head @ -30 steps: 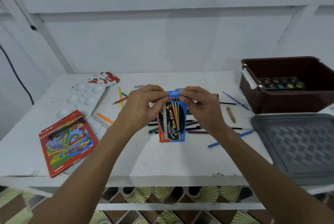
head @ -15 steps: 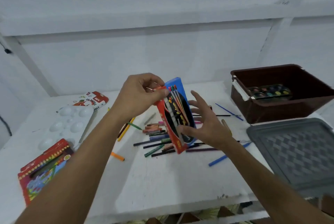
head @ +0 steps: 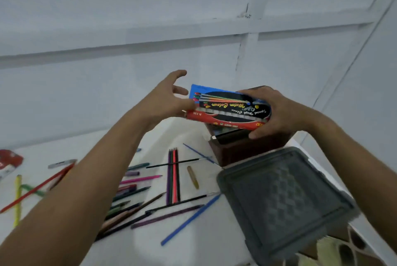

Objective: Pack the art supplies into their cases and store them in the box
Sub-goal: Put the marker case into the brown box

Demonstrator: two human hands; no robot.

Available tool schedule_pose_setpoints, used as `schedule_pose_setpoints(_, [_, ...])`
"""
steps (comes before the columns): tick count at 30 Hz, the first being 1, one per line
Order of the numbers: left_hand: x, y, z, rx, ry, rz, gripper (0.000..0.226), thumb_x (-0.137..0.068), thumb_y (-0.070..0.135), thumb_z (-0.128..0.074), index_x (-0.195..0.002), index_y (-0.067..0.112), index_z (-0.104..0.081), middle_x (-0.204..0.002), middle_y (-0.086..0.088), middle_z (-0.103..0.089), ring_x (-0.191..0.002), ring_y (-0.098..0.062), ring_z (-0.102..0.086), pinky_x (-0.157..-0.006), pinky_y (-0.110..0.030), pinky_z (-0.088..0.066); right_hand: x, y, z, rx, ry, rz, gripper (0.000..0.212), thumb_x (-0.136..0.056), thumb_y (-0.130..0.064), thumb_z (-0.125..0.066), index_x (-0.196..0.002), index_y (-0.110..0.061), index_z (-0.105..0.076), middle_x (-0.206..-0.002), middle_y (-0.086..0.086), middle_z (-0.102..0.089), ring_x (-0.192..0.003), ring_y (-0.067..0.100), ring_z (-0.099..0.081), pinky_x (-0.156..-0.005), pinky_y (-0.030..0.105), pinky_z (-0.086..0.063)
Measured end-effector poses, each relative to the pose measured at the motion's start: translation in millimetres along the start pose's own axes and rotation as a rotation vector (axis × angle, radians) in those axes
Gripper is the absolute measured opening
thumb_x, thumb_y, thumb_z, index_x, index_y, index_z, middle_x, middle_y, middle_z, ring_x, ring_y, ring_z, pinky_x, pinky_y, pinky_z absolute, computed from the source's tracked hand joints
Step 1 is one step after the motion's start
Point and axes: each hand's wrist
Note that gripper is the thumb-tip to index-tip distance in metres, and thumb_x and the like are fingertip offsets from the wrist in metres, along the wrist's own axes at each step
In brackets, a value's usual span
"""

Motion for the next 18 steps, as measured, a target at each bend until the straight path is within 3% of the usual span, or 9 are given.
schedule_pose_setpoints(3, [-38.0, 0.9, -40.8, -0.160, -0.128, -0.003, 0.070, -0.077, 0.008, -0.076, -0.138, 0.019, -0.044, -0.123, -0.002, -0.056, -0.086, -0.013, -0.069, -0.070, -0.024, -0.057, -16.1, 55.4, 24.9, -0.007, -0.149, 0.016, 0.107, -0.051, -0.050, -0.086, -0.140, -0.048, -0.027, -0.132, -0.012, -0.039, -0.122, 0.010, -0.041, -0.104, 0.036, -0.041])
schedule_pose_setpoints(7, [-76.5, -5.9, -79.2, -0.575, -0.203, -0.063, 0.066, -0.064, 0.025, -0.086, -0.122, 0.020, -0.054, -0.108, 0.005, -0.064, -0.096, -0.014, -0.063, -0.088, -0.032, -0.053, -39.3, 106.4, 37.4, 0.033, -0.202, 0.023, 0.107, -0.055, -0.032, -0.090, -0.142, -0.035, -0.028, -0.130, -0.009, -0.042, -0.116, 0.009, -0.045, -0.103, 0.035, -0.042])
schedule_pose_setpoints(11, [-99.0, -19.7, -105.6, -0.912, -0.194, -0.077, 0.085, -0.062, 0.036, -0.084, -0.135, 0.015, -0.046, -0.123, 0.000, -0.056, -0.109, -0.017, -0.055, -0.091, -0.026, -0.045, -56.9, 140.1, 36.3, 0.094, -0.296, 0.091, 0.094, -0.057, -0.031, -0.089, -0.137, -0.030, -0.039, -0.127, -0.010, -0.036, -0.116, 0.008, -0.040, -0.102, 0.027, -0.040])
schedule_pose_setpoints(18, [-109.2, -40.9, -124.5, -0.890, -0.319, 0.024, 0.103, -0.060, 0.051, -0.083, -0.144, 0.024, -0.028, -0.126, 0.003, -0.043, -0.111, -0.012, -0.045, -0.094, -0.024, -0.040, -73.7, 162.1, 25.3, -0.049, -0.367, 0.122, 0.086, -0.062, -0.034, -0.086, -0.133, -0.035, -0.038, -0.120, -0.015, -0.038, -0.112, 0.007, -0.043, -0.091, 0.018, -0.043])
Point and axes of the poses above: each hand's wrist, its own x-axis away from the middle knuckle, its own z-axis out of the back of the hand, y = z × x
